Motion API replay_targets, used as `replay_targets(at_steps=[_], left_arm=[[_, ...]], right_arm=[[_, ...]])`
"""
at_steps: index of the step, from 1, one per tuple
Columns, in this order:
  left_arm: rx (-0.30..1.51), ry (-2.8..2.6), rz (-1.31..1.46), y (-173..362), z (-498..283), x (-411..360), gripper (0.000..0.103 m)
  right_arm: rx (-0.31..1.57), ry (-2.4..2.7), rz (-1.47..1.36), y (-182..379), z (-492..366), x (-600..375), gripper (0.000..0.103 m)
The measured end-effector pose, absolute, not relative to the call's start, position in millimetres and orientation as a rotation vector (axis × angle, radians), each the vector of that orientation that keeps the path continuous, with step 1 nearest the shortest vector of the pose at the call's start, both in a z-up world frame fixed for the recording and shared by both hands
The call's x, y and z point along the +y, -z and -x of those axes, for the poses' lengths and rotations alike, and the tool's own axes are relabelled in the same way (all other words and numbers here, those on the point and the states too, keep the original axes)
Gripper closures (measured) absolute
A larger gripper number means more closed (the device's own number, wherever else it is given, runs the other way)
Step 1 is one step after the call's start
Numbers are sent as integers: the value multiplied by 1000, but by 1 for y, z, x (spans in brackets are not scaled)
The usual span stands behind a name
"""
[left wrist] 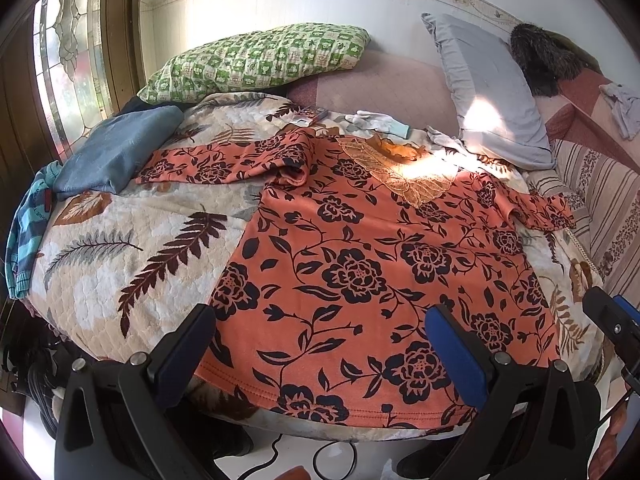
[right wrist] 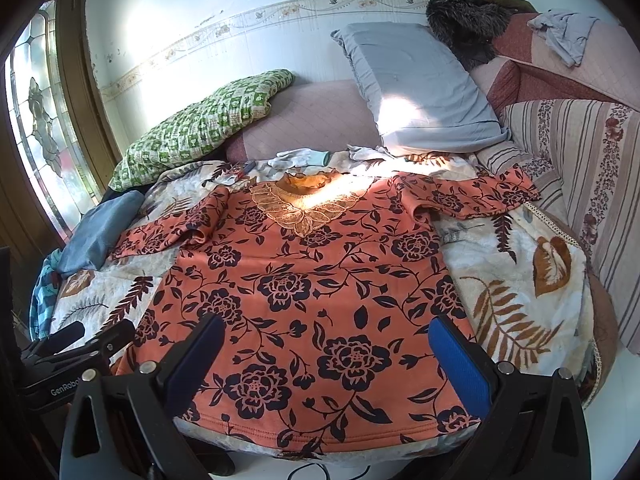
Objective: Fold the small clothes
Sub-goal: 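Move both tools toward the hem of the orange rose-print shirt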
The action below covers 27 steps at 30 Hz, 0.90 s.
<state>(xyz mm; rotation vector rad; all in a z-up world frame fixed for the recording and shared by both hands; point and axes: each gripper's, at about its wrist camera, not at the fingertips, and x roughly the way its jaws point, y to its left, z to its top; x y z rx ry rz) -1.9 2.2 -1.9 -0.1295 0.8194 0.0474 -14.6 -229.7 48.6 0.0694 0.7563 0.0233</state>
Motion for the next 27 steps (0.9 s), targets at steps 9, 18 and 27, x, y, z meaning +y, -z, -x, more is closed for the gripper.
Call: replay_targets(at_steps=[9,18,27], left_arm=[[899,-54,169,17,-7,9,0],[877,-26,183,17,-15,1,0],[875,-5,195,20,-19,0,0]], right_arm=[[780,-11,-97,-41,9,-237,0],[801,-6,-122,-31,-2,-248,0],[829,-6,-125,-21,-10,-249,0]])
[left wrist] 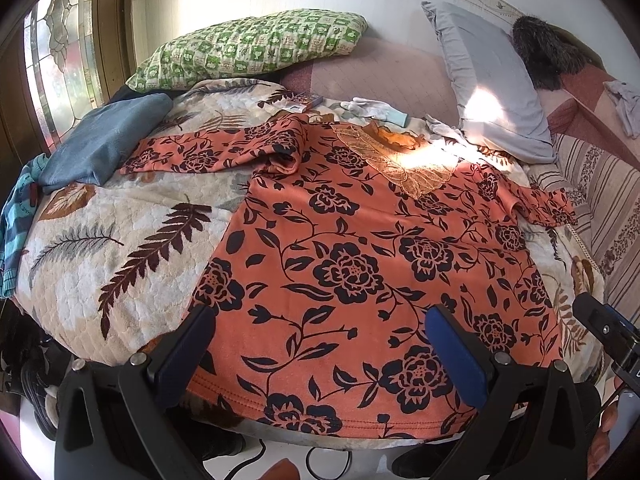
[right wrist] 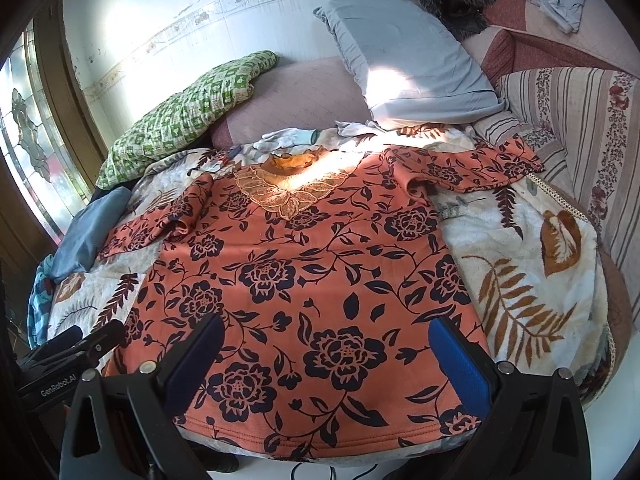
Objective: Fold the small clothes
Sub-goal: 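Move both tools toward the hem of the orange rose-print shirt, then pinch the shirt hem with the left tool while the right tool pinches it too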
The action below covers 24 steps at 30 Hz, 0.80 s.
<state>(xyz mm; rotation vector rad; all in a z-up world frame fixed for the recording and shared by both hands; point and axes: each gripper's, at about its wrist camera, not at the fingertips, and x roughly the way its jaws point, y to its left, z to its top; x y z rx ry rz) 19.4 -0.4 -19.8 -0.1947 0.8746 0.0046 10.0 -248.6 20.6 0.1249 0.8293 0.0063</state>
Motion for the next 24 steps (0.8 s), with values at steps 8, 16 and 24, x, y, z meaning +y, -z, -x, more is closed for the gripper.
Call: replay_targets(at_steps=[8,16,24], left_arm=[[887,13,213,26,-23,7,0],[1000,-10,361,58,-26,58,0],[1087,-121,514,98,-20,116,0]], right_arm=[[860,5,-126,-10,-14,-255,0],[903,145,-140,-4,-12,-329,0],[1155,175,-444,51,-25,-438,0]])
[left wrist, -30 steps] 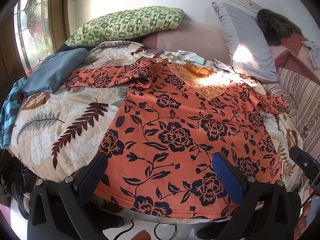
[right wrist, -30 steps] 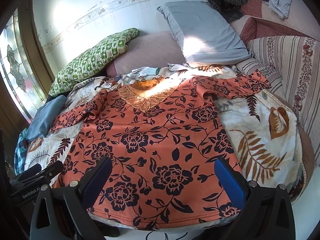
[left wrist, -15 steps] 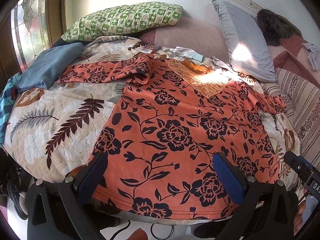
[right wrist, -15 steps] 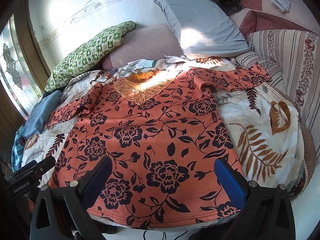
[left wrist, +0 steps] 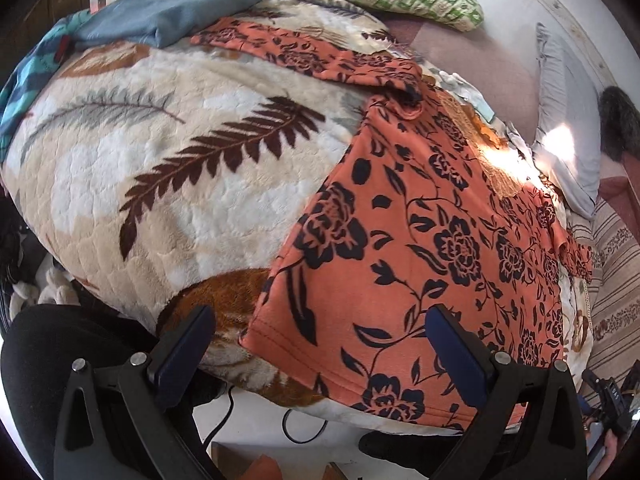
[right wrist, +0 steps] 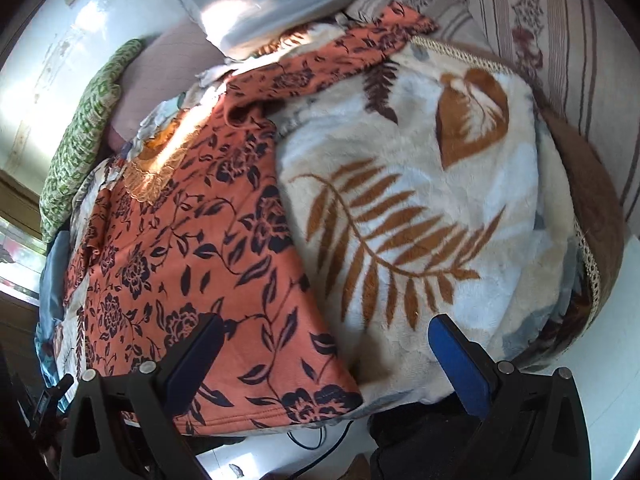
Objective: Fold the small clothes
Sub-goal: 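Pinch the shirt hem with the left tool while the right tool pinches it too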
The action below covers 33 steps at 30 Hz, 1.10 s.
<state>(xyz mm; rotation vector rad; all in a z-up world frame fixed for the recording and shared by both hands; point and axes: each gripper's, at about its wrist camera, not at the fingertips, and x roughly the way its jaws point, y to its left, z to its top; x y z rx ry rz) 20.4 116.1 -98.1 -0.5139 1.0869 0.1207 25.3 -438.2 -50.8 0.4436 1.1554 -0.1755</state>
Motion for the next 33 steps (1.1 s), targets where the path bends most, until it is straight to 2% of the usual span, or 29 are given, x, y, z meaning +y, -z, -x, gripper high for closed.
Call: replay_targets(at_steps=[7,8,10,11,12,13,15,16,17,18,20,21,22,24,29,31,33], left_arm=[[1122,-29,509,106,-15,110,0],[1116,-21,518,106,-15,111,0],[1126,-8,531,111,-18,112,0],[1149,-2,552,118,-20,114,0],[1177,4,587,127,-21,116,4],[1197,15,626,135,-21,119,9],[1190,-10,655,139,-17,125,25],[1185,-20,669,137,-16,128,27],[1181,-24,673,136,-15,130,36],[1182,-34,661,135,-13,132,51],[1185,-56,641,135,-11,135,65],[1180,-60,644,135,-10,137,68],[1176,-57,652,135,-9,138,69],[1170,-49,660,134,-9,139,70],[1174,-40,704,140,-9,141,65],[1165,-20,727,142,-7,143,57],[1150,19,750,142,-9,140,36]], right_arm=[[1272,39,-464,81,-25,-424,10],[1283,47,-465,87,-25,-422,14],[1312,52,-507,99,-24,-422,29],[1325,53,-542,106,-24,-424,44],[1330,64,-560,110,-23,-425,49],[1321,70,-561,110,-22,-426,50],[1319,68,-577,109,-20,-428,57],[1322,61,-590,109,-19,-430,57],[1321,51,-602,107,-17,-431,57],[1316,35,-609,105,-14,-431,57],[1294,-7,-614,99,-9,-428,57],[1282,-33,-622,96,-6,-427,57],[1273,-58,-638,95,-6,-426,57],[1270,-89,-681,100,-7,-426,45],[1288,-72,-819,119,-7,-436,33],[1273,-83,-857,122,-7,-438,31],[1281,-90,-863,122,-10,-436,29]])
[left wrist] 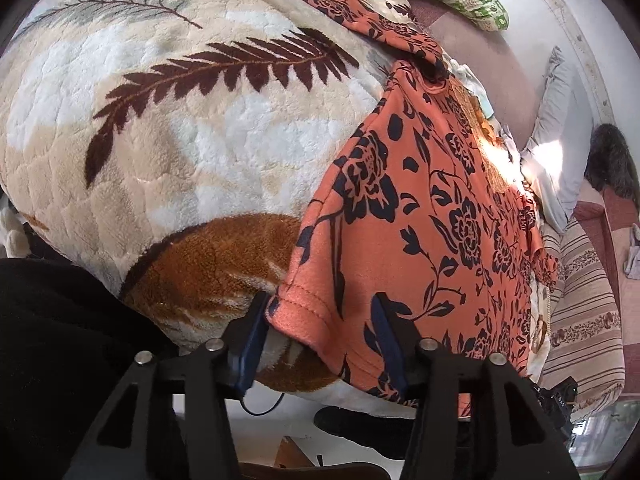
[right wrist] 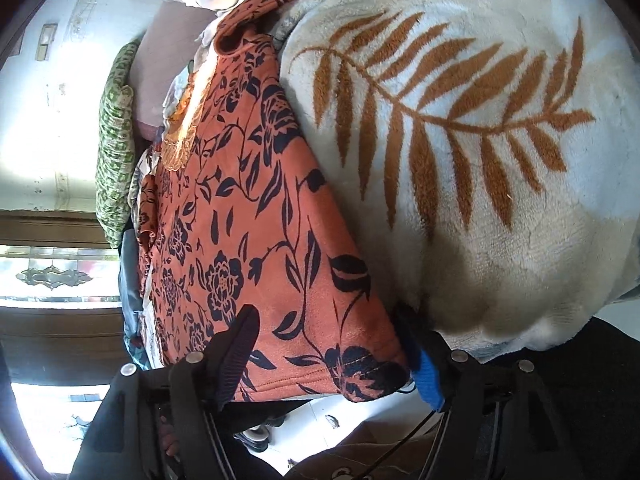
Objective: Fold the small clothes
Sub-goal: 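Pinch the shirt hem with the left tool while the right tool pinches it too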
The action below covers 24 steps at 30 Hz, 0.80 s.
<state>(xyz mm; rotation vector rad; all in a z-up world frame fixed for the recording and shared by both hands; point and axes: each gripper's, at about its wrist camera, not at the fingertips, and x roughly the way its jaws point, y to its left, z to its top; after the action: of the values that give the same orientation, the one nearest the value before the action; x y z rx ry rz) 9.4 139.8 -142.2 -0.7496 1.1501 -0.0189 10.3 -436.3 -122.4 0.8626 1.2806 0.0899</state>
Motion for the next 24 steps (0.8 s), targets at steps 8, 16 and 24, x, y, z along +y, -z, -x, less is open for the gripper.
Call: replay_targets(at_steps=[8,16,24], left_arm=[[1202,100,684,135,-16,121,11],[1131,46,709,120,-16,147,58],[1134,7,556,118,-17,133,93]], right_arm=[[1294,-108,-821,123,-14,-429,28],[1342,-147,-832,126,-14,-430,28],[1347,-81,-723,121,-12,-431,93]])
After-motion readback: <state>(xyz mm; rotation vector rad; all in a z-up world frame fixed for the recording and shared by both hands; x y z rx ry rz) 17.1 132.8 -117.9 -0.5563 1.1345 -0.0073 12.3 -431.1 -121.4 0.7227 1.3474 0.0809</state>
